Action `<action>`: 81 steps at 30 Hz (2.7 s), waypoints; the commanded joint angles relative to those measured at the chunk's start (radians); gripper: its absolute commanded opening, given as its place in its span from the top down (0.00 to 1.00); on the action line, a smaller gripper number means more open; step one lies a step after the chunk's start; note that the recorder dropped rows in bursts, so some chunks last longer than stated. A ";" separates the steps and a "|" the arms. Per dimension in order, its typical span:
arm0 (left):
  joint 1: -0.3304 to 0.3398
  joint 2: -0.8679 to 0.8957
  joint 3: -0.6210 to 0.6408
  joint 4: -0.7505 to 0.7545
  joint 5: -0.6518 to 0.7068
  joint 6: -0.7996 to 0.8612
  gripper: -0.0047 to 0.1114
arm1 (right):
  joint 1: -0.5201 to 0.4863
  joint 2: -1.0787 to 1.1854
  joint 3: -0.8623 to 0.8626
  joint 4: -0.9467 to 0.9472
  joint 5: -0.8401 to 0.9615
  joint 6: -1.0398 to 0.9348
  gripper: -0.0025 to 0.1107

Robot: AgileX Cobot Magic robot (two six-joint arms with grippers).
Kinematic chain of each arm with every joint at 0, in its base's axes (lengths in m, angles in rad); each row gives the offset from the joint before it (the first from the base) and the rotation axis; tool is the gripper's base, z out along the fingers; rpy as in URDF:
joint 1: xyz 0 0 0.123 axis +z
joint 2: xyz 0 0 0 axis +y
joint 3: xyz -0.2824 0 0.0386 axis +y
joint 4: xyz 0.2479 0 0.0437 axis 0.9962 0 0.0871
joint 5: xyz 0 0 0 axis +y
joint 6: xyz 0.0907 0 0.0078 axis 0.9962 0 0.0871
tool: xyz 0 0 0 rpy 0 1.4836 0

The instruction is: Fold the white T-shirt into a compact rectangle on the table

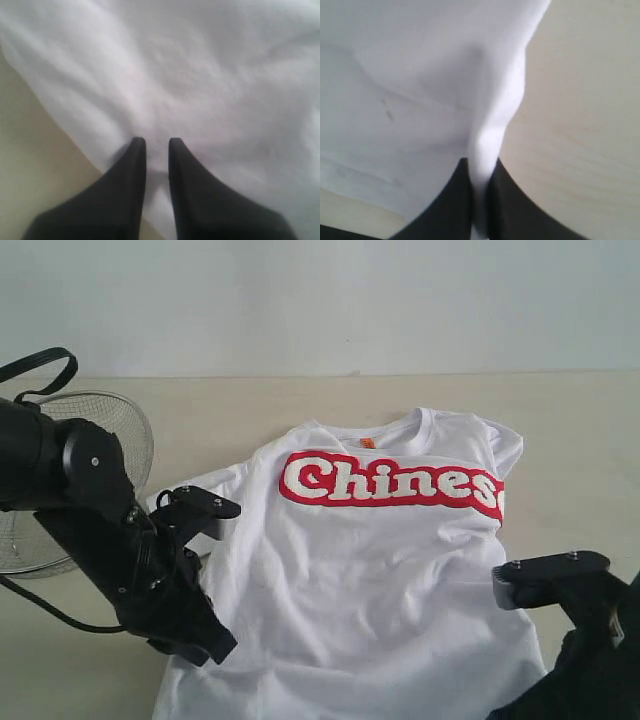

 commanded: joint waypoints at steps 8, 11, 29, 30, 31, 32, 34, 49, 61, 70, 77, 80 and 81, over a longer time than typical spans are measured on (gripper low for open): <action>-0.008 0.000 -0.002 0.035 0.023 -0.037 0.82 | -0.003 -0.028 -0.069 0.004 -0.067 0.015 0.98; -0.008 0.000 -0.002 0.035 0.026 -0.037 0.82 | 0.003 -0.028 -0.122 0.024 -0.063 -0.008 0.98; -0.008 -0.009 -0.005 0.061 0.067 -0.048 0.82 | 0.009 0.189 -0.340 0.475 -0.146 -0.404 0.98; -0.008 -0.011 -0.005 0.063 0.067 -0.048 0.82 | 0.009 0.200 -0.346 0.506 -0.157 -0.433 0.98; -0.008 -0.014 -0.005 0.063 0.067 -0.050 0.82 | 0.009 0.211 -0.355 0.537 -0.164 -0.466 0.98; -0.008 -0.014 -0.005 0.066 0.067 -0.050 0.82 | 0.009 0.220 -0.363 0.563 -0.164 -0.495 0.98; -0.008 -0.014 -0.005 0.068 0.067 -0.052 0.82 | 0.009 0.241 -0.381 0.622 -0.153 -0.563 0.92; -0.008 -0.014 -0.005 0.068 0.083 -0.054 0.82 | 0.009 0.378 -0.392 0.791 -0.105 -0.738 0.43; -0.008 -0.014 -0.005 0.068 0.097 -0.054 0.82 | 0.009 0.406 -0.403 0.842 -0.097 -0.823 0.43; -0.008 -0.014 -0.005 0.068 0.108 -0.054 0.82 | 0.007 0.264 -0.415 0.716 -0.095 -0.707 0.43; -0.008 -0.014 -0.005 0.076 0.113 -0.054 0.82 | -0.081 0.172 -0.413 0.397 0.058 -0.368 0.54; -0.008 -0.014 -0.005 0.076 0.113 -0.054 0.82 | -0.098 0.146 -0.413 0.397 0.130 -0.370 0.58; -0.008 -0.014 -0.005 0.076 0.113 -0.054 0.82 | -0.098 0.138 -0.413 0.395 0.142 -0.372 0.58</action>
